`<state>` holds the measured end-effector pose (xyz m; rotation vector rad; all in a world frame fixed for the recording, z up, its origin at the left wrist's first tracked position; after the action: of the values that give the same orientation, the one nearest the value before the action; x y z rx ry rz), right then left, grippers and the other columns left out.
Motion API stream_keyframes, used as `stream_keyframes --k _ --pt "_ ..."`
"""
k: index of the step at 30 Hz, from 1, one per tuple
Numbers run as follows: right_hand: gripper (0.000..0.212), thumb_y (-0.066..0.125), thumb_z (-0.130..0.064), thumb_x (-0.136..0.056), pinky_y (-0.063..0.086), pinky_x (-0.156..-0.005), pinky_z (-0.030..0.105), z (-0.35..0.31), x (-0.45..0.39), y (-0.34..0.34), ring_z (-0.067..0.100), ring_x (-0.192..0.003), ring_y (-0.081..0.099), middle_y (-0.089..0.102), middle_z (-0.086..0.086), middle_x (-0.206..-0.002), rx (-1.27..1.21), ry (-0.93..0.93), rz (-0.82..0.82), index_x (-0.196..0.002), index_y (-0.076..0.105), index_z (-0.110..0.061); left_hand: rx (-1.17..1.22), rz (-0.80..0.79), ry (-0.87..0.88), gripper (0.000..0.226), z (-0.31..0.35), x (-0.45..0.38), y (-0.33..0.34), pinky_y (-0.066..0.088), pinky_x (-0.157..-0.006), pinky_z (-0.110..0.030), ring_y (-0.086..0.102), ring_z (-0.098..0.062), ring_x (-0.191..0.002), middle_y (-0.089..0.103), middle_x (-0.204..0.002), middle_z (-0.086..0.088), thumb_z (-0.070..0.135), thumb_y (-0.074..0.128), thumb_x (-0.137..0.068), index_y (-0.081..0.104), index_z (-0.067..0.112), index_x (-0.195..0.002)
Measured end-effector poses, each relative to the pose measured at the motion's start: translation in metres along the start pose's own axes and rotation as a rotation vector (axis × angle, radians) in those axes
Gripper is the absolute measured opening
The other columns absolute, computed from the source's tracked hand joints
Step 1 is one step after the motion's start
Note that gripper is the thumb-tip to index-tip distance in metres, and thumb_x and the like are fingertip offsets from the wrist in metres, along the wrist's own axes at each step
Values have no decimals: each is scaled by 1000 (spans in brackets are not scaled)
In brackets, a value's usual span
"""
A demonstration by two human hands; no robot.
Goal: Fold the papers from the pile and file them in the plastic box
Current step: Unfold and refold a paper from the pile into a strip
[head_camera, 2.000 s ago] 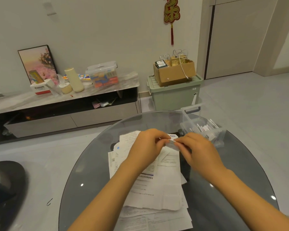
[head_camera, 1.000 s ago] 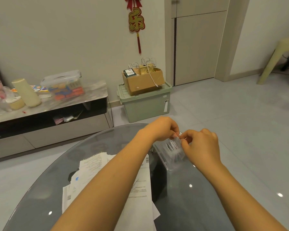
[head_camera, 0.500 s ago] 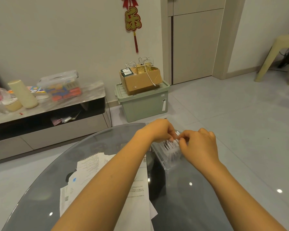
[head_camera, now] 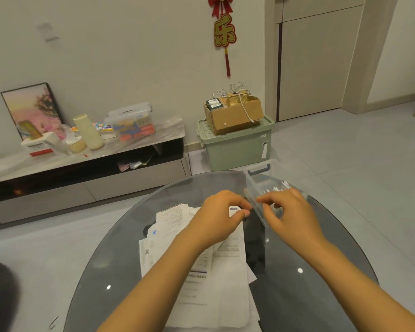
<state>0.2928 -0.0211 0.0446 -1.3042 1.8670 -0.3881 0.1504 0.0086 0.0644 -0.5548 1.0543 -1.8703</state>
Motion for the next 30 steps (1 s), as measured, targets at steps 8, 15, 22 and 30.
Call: stream_keyframes --k 8,15,22,30 --pt "21 57 -22 -90 35 -70 12 -18 33 45 -2 -82 42 49 -30 -83 32 -115 -277 -107 68 -28 -50 27 -154 29 -61 76 16 32 -109 -35 42 -7 -123 49 -131 13 35 54 -93 56 33 -121" --pt "28 55 -32 -89 41 -83 17 -29 54 74 -5 -95 46 52 -24 -104 66 -167 -480 -117 60 -36 -134 -99 -350 74 -102 118 32 3 -119 -37 -11 -16 -145 -14 -157 9 48 51 -91 7 35 -149" --pt "46 60 -49 -84 29 -94 13 -28 64 98 0 -118 42 52 -24 -126 132 -294 -566 -128 51 -41 -296 -19 -249 63 -109 111 33 9 -111 -29 19 -13 -137 22 -152 9 46 48 -93 20 30 -147" --pt "56 64 -54 -78 31 -99 19 -24 63 99 2 -117 35 48 -20 -120 92 -295 -575 -129 48 -42 -257 37 -171 51 -105 112 26 13 -100 -22 33 -8 -124 43 -134 13 51 47 -92 39 32 -139"
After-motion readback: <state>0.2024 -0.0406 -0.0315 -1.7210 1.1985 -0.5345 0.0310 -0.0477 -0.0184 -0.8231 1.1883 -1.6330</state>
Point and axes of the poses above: each hand's wrist, its own x-axis away from the middle knuckle, its own y-axis out of the palm, z = x × y, the point moved 6 cm from there along -x, towards the middle knuckle
